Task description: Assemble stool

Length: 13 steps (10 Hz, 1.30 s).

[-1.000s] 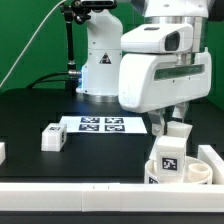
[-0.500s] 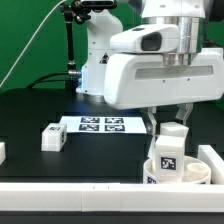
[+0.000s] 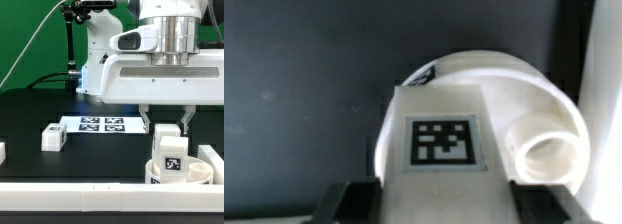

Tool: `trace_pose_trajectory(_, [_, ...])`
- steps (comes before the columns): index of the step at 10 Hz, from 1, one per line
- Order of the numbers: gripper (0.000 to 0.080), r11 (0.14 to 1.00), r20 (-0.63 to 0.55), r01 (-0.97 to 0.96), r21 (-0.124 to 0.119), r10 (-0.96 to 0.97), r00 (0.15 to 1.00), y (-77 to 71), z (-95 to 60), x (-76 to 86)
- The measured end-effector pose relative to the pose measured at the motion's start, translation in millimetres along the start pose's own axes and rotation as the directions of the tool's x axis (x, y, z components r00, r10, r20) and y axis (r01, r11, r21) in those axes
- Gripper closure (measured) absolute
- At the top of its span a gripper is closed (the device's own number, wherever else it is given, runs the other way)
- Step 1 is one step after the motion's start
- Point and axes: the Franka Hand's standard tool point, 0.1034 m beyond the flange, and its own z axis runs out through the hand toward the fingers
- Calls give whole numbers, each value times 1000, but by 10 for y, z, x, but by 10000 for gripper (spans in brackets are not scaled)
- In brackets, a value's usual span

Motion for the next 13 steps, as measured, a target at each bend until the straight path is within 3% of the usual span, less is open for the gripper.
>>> trace_pose_trajectory(3, [461, 941, 7, -337, 11, 337, 941, -74, 4, -33])
trace_pose_trajectory(9, [461, 743, 26, -669, 16, 669, 743, -51, 2, -35])
trace_pose_trajectory(11, [461, 643, 38, -765, 16, 765, 643, -44, 1, -42])
trace_pose_trajectory(13, [461, 462, 62, -887, 17, 885, 462, -45, 2, -63])
